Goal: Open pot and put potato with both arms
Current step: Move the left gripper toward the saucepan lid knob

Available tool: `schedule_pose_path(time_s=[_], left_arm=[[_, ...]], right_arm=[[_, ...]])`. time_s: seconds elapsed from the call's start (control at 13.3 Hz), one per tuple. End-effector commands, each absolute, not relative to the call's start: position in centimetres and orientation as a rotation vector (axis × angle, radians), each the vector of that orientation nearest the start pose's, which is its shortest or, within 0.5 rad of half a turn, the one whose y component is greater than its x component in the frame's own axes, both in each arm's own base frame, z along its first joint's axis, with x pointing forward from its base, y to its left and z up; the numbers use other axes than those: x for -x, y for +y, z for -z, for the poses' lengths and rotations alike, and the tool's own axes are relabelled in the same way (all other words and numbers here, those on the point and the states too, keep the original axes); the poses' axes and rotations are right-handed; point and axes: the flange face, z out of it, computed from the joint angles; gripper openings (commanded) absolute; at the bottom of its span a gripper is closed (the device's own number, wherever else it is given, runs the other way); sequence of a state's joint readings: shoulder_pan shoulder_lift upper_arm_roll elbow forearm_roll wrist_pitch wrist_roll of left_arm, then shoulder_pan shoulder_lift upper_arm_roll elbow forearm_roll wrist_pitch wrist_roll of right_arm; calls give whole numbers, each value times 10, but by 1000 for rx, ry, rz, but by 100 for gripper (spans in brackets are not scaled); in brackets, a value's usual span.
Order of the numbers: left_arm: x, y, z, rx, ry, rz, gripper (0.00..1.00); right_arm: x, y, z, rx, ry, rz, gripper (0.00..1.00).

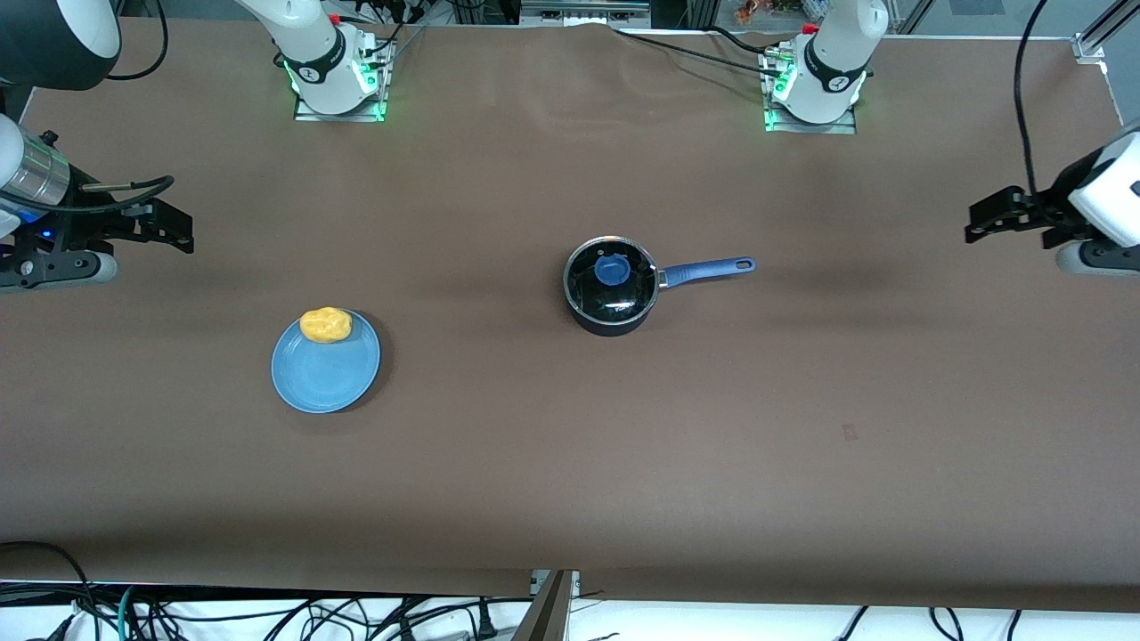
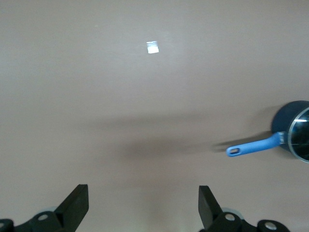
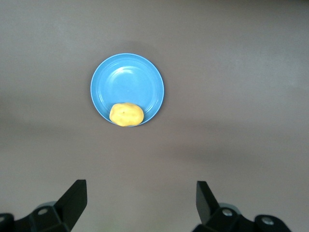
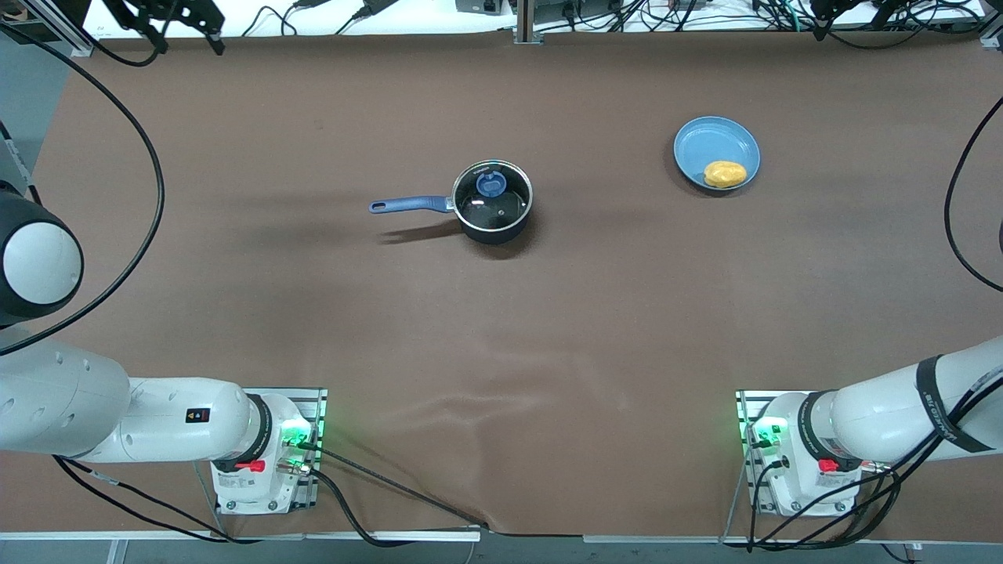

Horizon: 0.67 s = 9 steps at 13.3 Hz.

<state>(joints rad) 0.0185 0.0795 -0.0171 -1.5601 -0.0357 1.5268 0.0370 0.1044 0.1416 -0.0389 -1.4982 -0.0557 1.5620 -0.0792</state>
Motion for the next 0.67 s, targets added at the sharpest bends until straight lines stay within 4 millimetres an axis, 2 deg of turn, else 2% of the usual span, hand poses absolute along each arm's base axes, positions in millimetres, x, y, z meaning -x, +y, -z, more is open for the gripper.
schedule_pose_path(time_s=[0.0, 0.3, 0.45, 0.6], left_arm=[[-578, -53, -575, 3230, -66, -189, 100], [-582, -163, -541, 3221, -297, -149, 100], [-582, -206, -512, 3201, -415, -182, 100], [-579, -250, -485, 3209, -344, -209, 100]], right_arm=[[-594, 36, -581, 3176, -231, -120, 100], [-593, 38, -582, 3172, -230, -125, 100], [-594, 40, -581, 3147, -230, -111, 100], [-597, 44, -573, 3088, -238, -130, 100]])
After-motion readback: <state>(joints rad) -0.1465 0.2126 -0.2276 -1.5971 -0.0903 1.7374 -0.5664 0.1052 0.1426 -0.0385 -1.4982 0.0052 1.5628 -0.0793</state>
